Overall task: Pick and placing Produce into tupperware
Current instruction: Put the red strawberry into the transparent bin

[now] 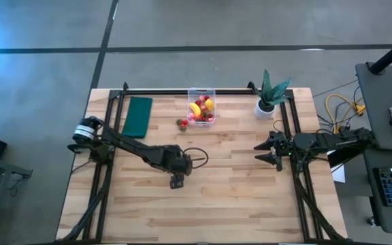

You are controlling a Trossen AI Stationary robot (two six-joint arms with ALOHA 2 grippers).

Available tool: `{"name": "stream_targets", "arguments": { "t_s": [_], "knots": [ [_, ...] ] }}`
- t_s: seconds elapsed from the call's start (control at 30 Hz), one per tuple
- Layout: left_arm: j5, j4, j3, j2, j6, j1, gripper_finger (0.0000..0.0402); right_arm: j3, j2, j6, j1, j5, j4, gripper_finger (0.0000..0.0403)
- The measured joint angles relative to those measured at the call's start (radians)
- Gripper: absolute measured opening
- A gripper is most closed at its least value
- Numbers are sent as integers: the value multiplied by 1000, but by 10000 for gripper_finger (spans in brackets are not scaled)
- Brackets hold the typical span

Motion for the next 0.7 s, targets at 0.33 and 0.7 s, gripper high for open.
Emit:
{"name": "stream_targets", "arguments": {
  "t_s": [0.33, 0.7],
  "knots": [
    [3, 6, 1, 29, 1, 0, 258, 0, 0, 0, 0, 0, 0, 233],
    [5, 11, 2, 31, 2, -1, 186, 0, 0, 0, 0, 0, 0, 233]
  ]
}}
